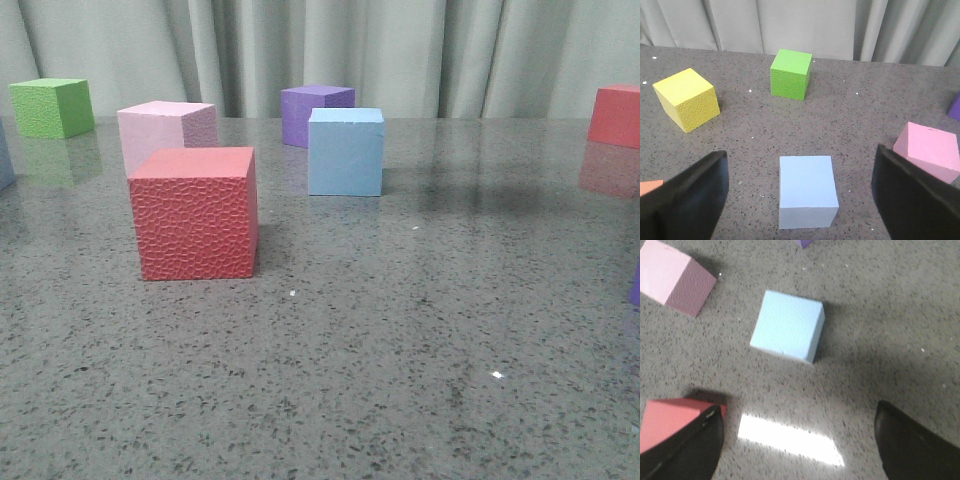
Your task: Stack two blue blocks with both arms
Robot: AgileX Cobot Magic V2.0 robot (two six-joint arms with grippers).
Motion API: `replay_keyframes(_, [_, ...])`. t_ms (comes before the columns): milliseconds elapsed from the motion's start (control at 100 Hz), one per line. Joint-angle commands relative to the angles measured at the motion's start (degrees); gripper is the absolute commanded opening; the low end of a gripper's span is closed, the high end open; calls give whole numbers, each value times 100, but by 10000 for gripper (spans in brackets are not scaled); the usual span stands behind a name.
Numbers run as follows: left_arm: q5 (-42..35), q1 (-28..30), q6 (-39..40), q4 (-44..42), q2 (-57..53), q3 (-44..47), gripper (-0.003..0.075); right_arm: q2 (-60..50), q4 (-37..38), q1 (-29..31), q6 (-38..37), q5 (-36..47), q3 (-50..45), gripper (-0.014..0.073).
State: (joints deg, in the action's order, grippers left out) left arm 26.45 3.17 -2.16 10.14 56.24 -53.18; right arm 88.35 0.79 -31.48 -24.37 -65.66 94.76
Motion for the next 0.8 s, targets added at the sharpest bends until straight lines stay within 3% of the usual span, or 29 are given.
replay_keyframes(0, [-196,-5,65,73,184,-367,554,-882,96,1,71,708,-593,611])
replay_keyframes(200, [263,-5,75,83,832,-855,554,-2244,160,1,71,1512,-2043,611])
replay_keyframes(340, [661,-5,216,96,1354,-1335,554,-2935,195,1,71,1588,-2584,611])
replay_keyframes(580, [2014,-5,216,148,2489,-2474,554,-3697,189,1,71,1327,-2752,611])
replay_keyframes(790, [2719,-5,216,148,3229,-3040,554,-4347,202,1,71,1240,-2756,611])
